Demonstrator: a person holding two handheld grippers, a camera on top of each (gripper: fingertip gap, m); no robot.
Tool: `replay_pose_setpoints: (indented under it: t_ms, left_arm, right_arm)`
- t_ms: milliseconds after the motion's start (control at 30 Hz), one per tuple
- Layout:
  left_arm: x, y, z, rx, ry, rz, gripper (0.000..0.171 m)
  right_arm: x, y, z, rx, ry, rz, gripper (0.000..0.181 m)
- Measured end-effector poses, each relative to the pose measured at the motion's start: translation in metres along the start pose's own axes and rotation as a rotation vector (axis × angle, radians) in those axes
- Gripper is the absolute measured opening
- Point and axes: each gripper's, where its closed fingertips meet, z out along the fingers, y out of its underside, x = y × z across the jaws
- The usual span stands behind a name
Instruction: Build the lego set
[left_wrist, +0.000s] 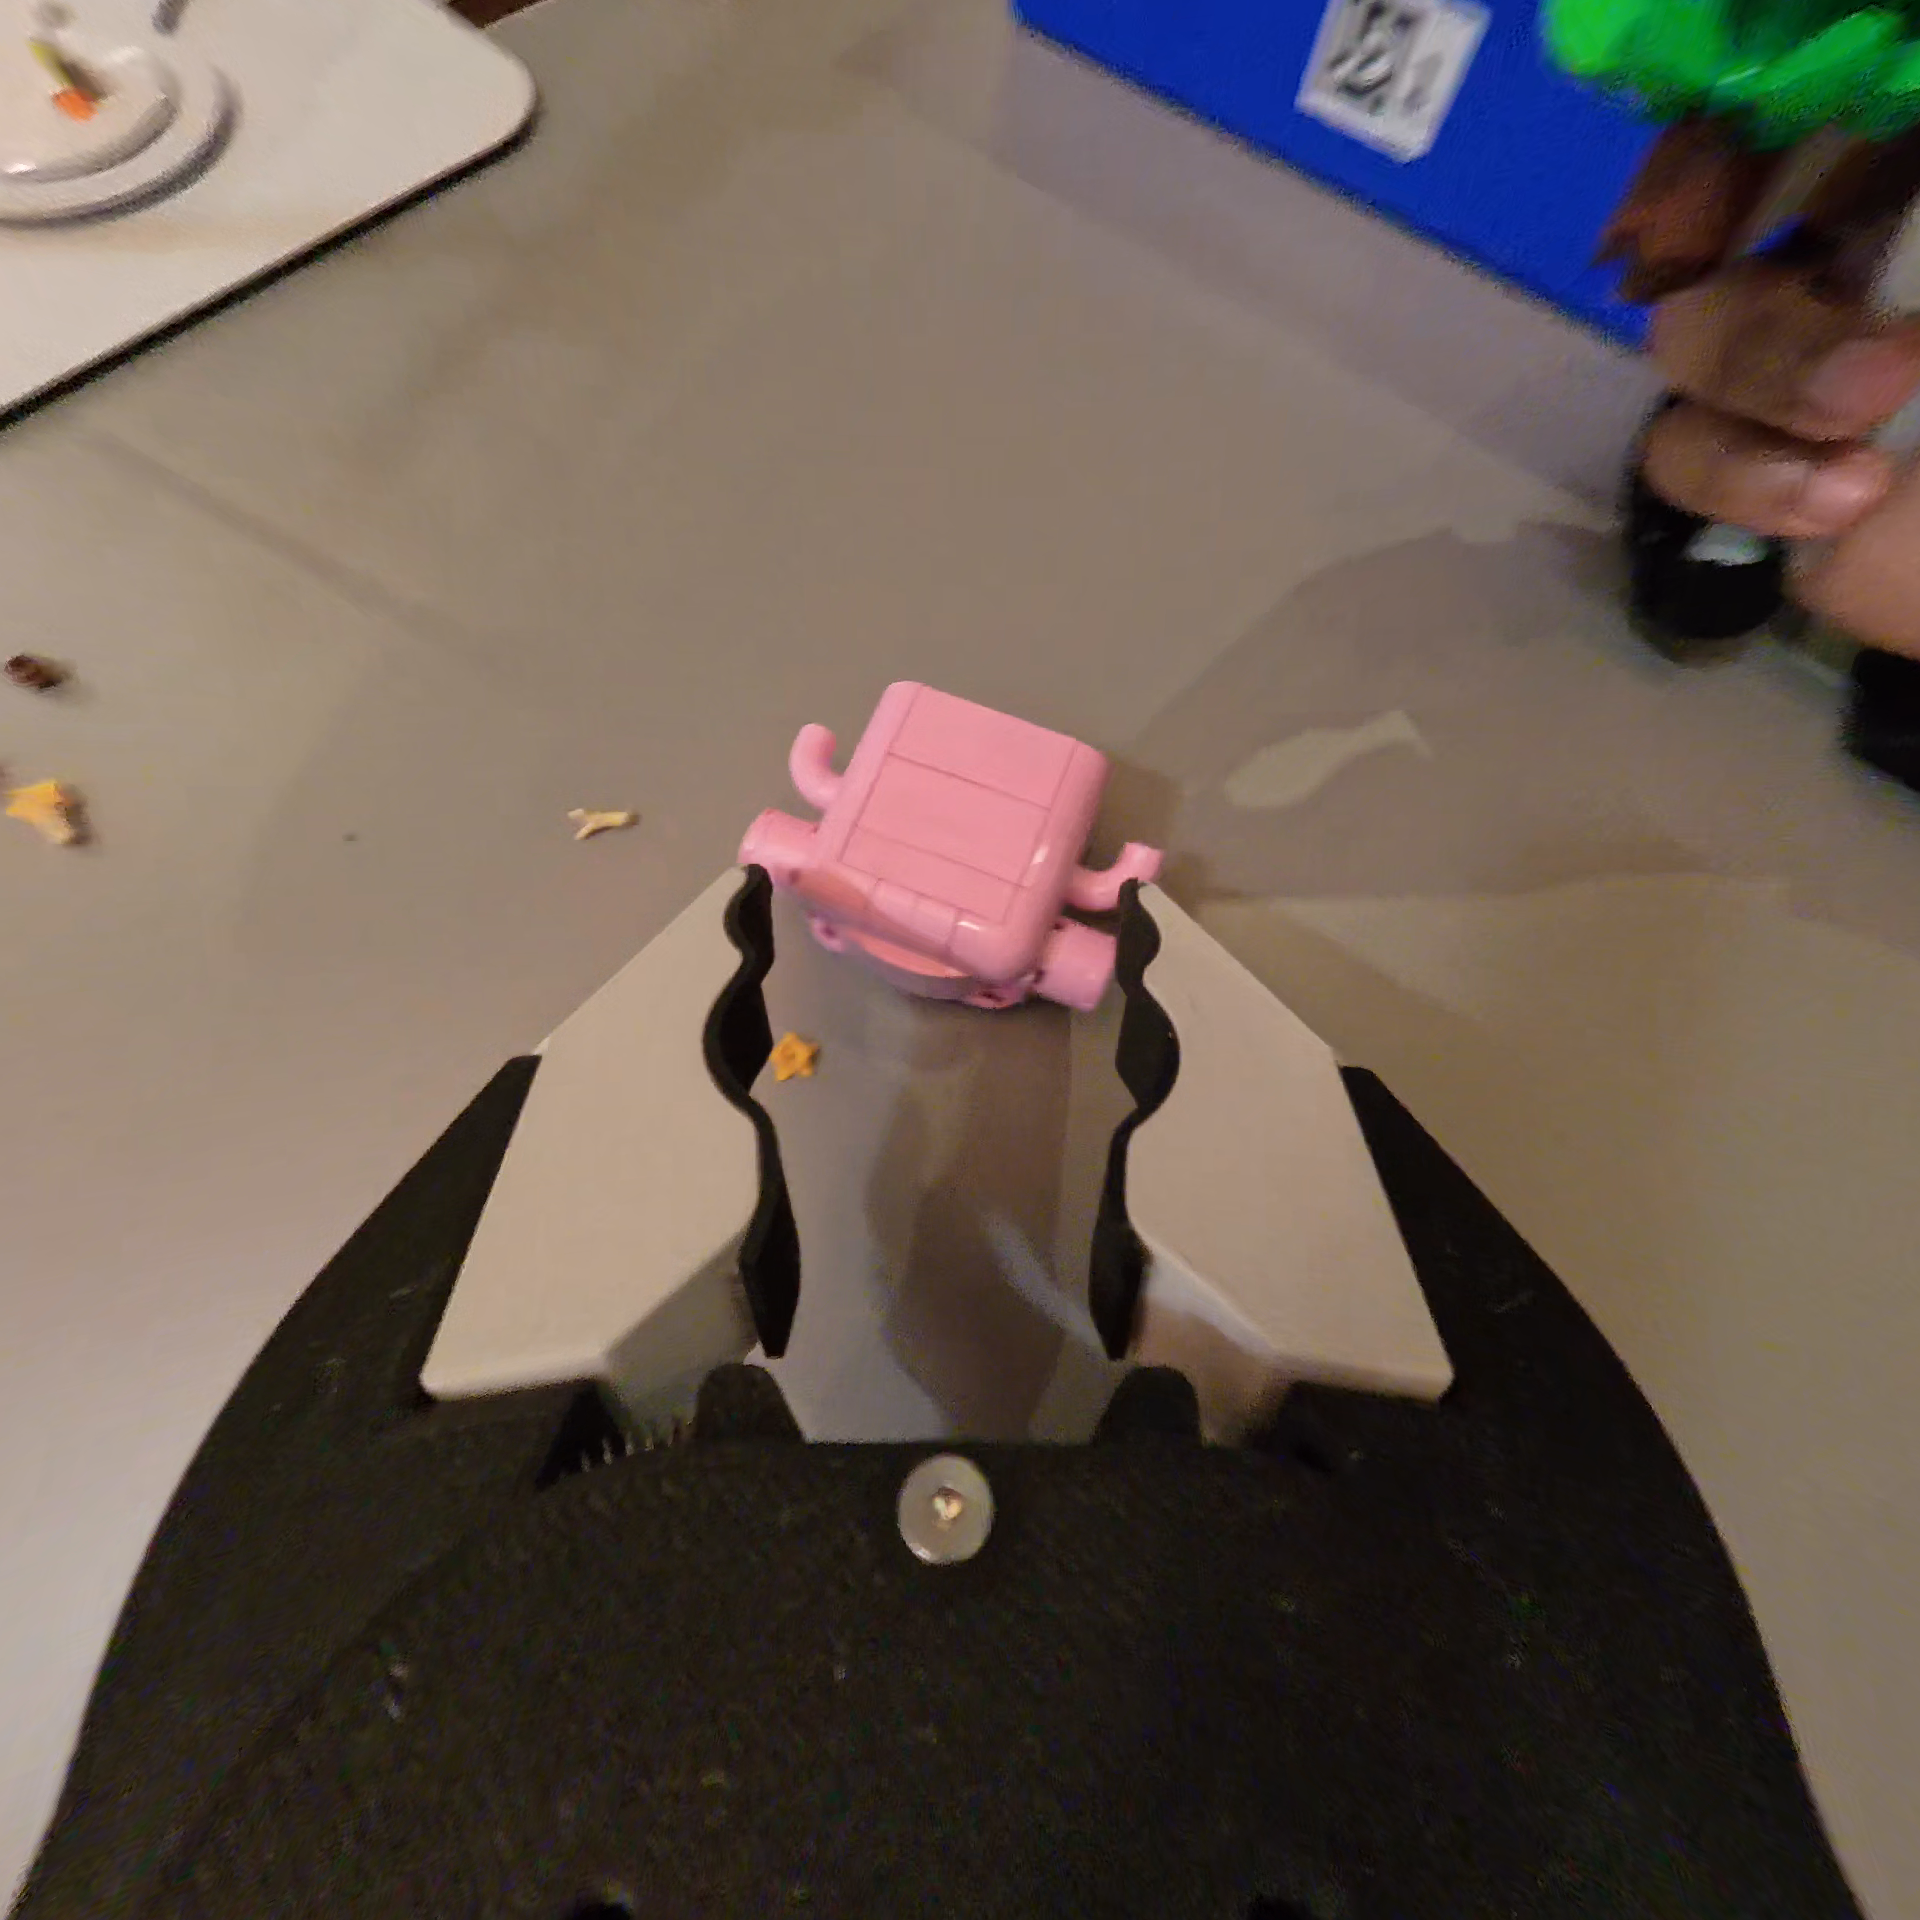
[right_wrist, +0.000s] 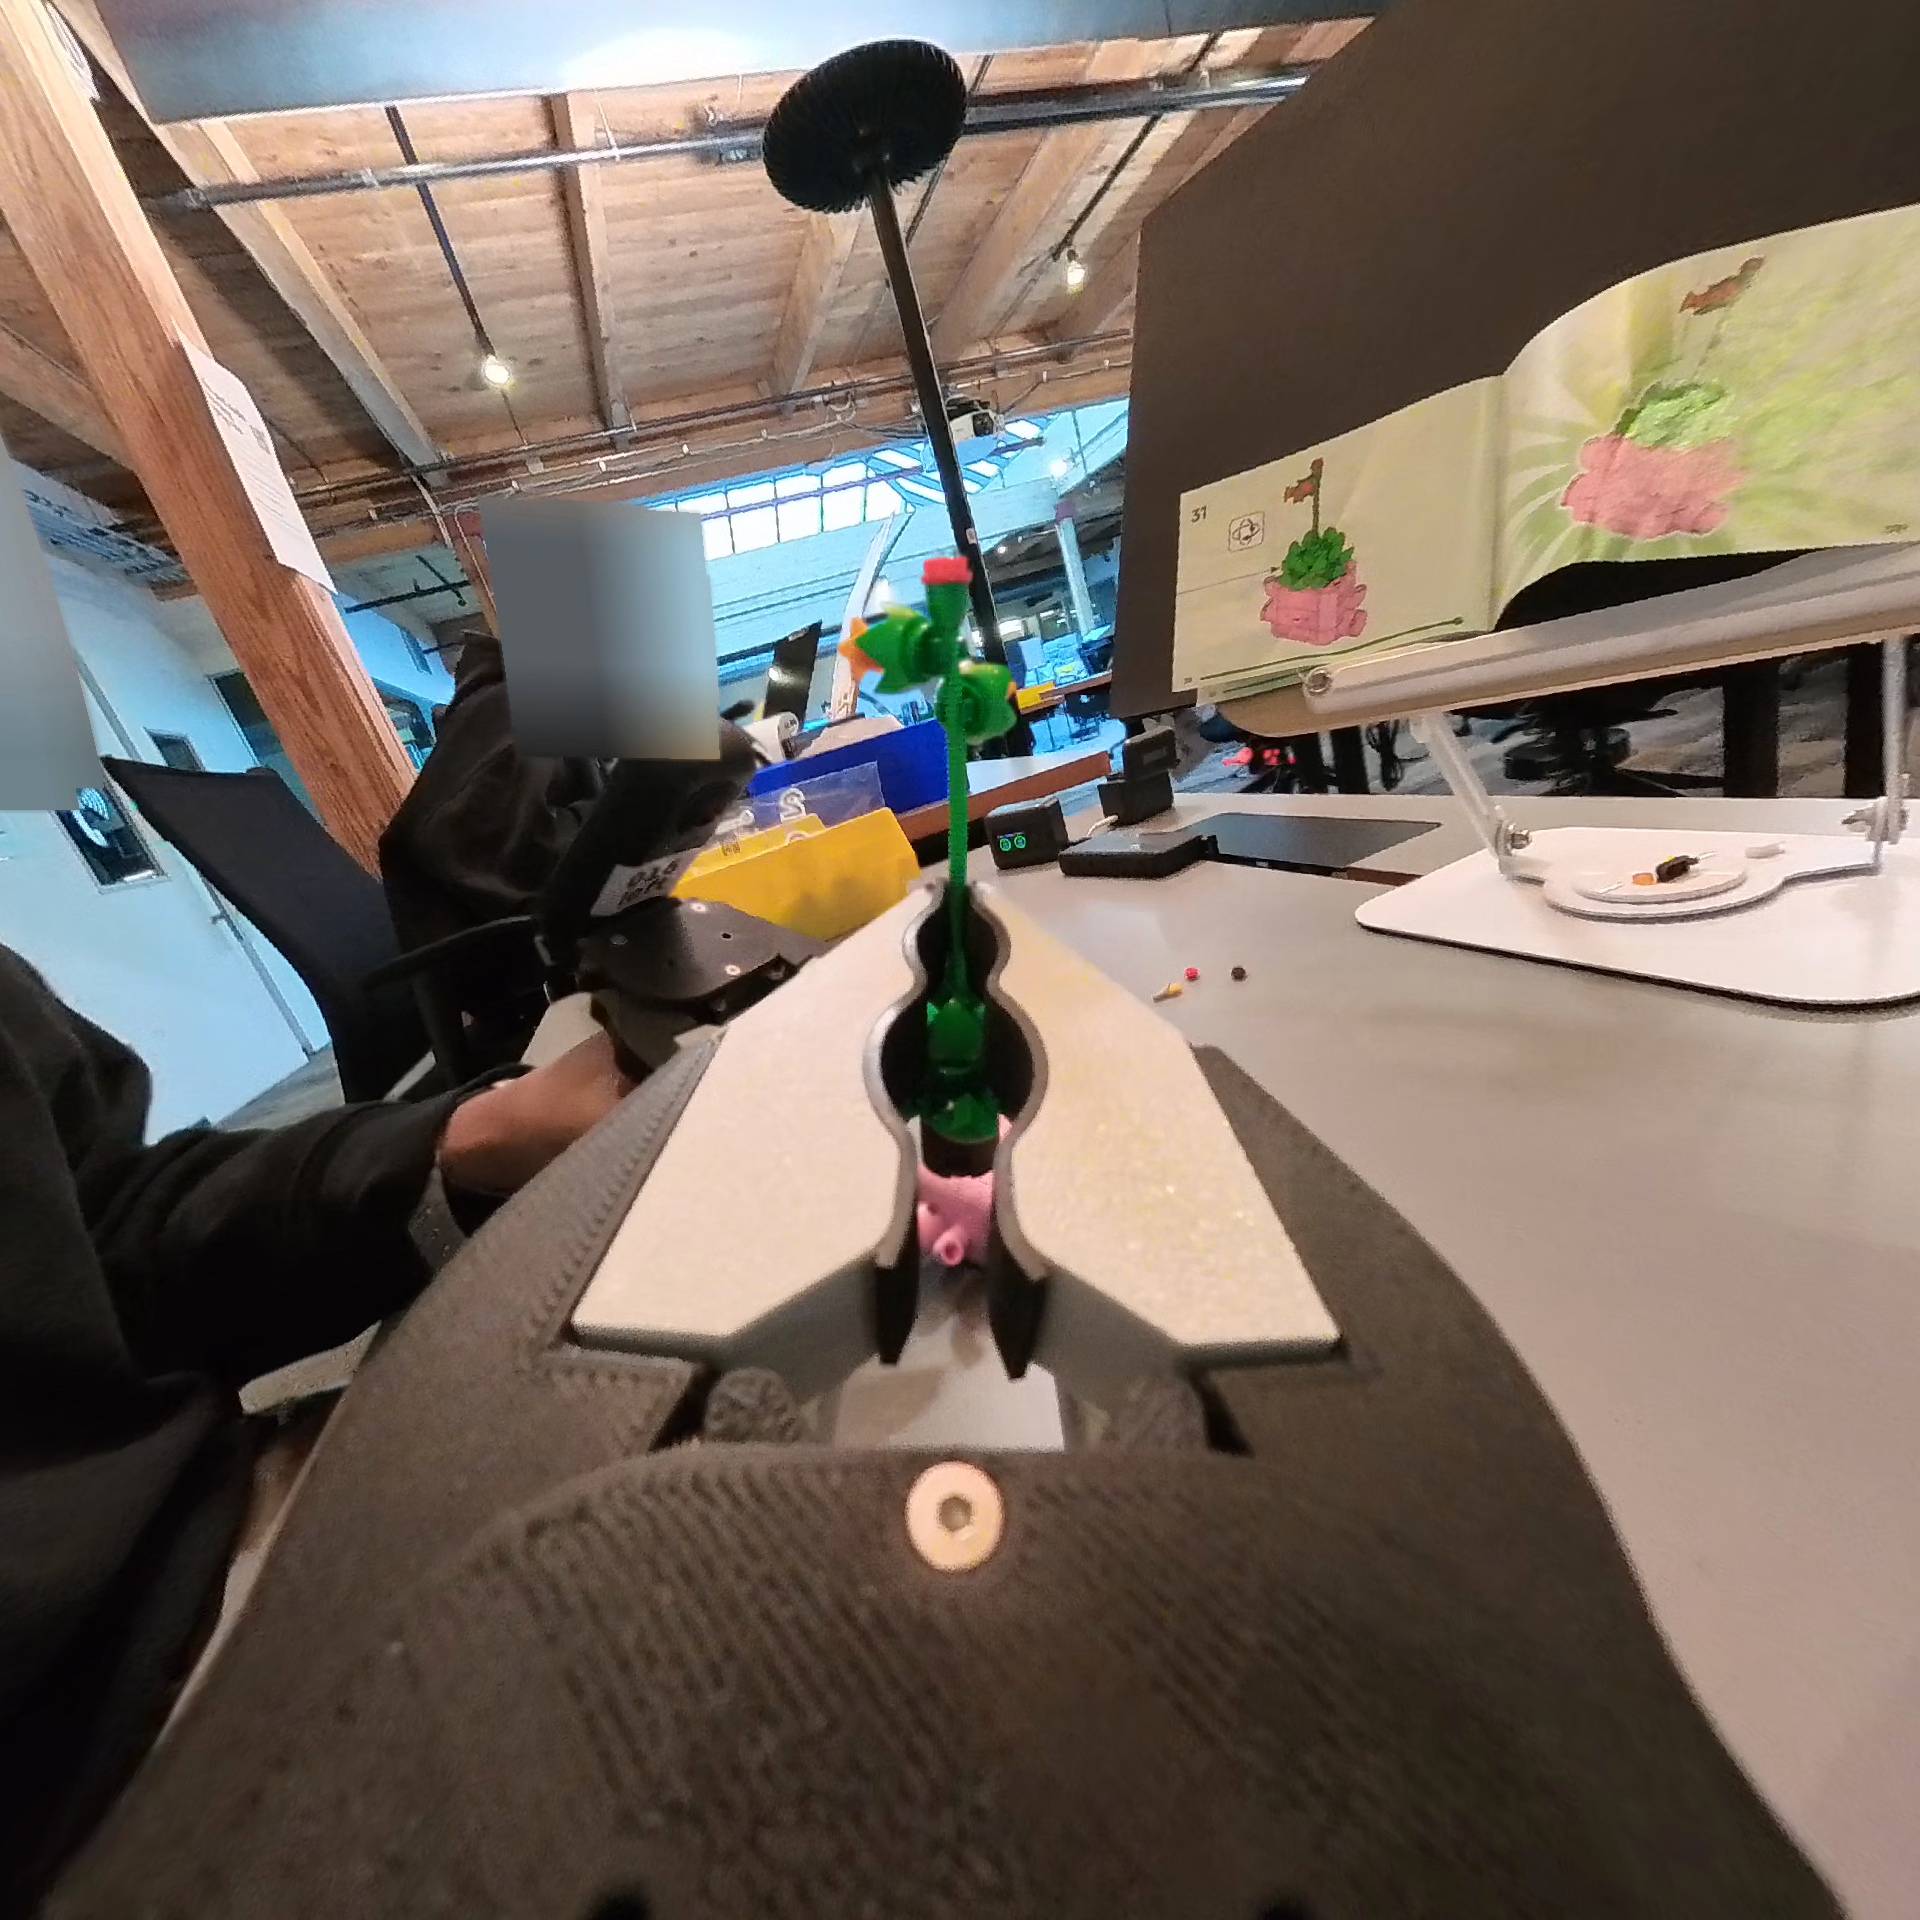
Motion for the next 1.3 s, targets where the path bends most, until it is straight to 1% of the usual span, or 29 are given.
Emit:
replay_pose_setpoints:
  t_ms: [33,67,167,233,300,367,400,433,467,533,567,667,733,800,867,967,1033,1100,1167,1300]
  left_arm:
    - [0.007,-0.003,-0.001,0.019,0.055,0.008,0.069]
    - [0.009,-0.004,-0.002,0.020,0.077,0.034,0.073]
    - [0.012,-0.007,-0.003,0.002,0.039,0.186,0.074]
    - [0.021,-0.008,0.001,-0.013,0.021,0.275,0.076]
    - [0.021,-0.001,0.011,-0.074,-0.051,0.356,0.084]
    - [0.007,0.000,0.017,-0.112,-0.197,0.428,0.086]
    - [0.000,-0.003,0.019,-0.109,-0.249,0.432,0.085]
    - [-0.002,-0.004,0.021,-0.107,-0.262,0.419,0.086]
    - [-0.003,-0.004,0.022,-0.115,-0.247,0.395,0.087]
    - [-0.001,0.000,0.024,-0.142,-0.183,0.334,0.082]
    - [0.001,0.003,0.025,-0.153,-0.142,0.310,0.077]
    - [0.000,0.004,0.024,-0.166,-0.110,0.327,0.077]
    - [0.002,0.005,0.023,-0.149,-0.075,0.331,0.077]
    - [0.009,0.004,0.020,-0.113,0.000,0.283,0.077]
    - [0.020,0.002,0.014,-0.066,0.125,0.179,0.076]
    - [0.033,-0.002,0.003,0.009,0.323,-0.021,0.074]
    - [0.035,-0.005,-0.006,0.055,0.434,-0.155,0.073]
    - [0.030,-0.007,-0.014,0.091,0.506,-0.276,0.073]
    - [0.020,-0.004,-0.020,0.105,0.513,-0.325,0.072]
    - [0.004,0.007,-0.028,0.089,0.442,-0.310,0.068]
  right_arm:
    - [0.000,-0.001,-0.001,0.008,-0.001,0.006,0.000]
    - [0.000,-0.002,-0.001,0.014,-0.002,0.012,0.000]
    - [0.000,-0.003,-0.001,0.022,-0.003,0.016,0.000]
    - [0.000,-0.002,-0.001,0.018,0.000,0.010,0.000]
    - [-0.001,-0.002,0.000,0.016,-0.003,0.010,0.000]
    - [-0.002,-0.002,0.000,0.017,-0.008,0.011,0.000]
    - [-0.003,-0.002,0.000,0.018,-0.010,0.010,0.000]
    - [-0.003,-0.002,0.001,0.017,-0.012,0.010,0.000]
    - [-0.004,-0.002,0.001,0.017,-0.013,0.010,0.000]
    - [-0.004,-0.001,0.001,0.016,-0.015,0.010,0.000]
    - [-0.004,-0.001,0.001,0.016,-0.016,0.010,0.000]
    - [-0.004,-0.002,0.000,0.020,-0.019,0.016,0.000]
    - [-0.004,-0.002,0.000,0.020,-0.020,0.018,0.000]
    - [-0.005,-0.002,0.001,0.019,-0.021,0.017,0.000]
    - [-0.005,0.000,0.002,0.014,-0.022,0.017,0.000]
    - [-0.006,0.001,0.003,0.008,-0.025,0.019,0.000]
    - [-0.006,0.001,0.003,0.007,-0.026,0.019,0.000]
    - [-0.006,0.001,0.003,0.007,-0.026,0.019,0.000]
    - [-0.006,0.001,0.003,0.008,-0.025,0.021,0.000]
    - [-0.006,0.002,0.003,0.008,-0.026,0.024,0.000]
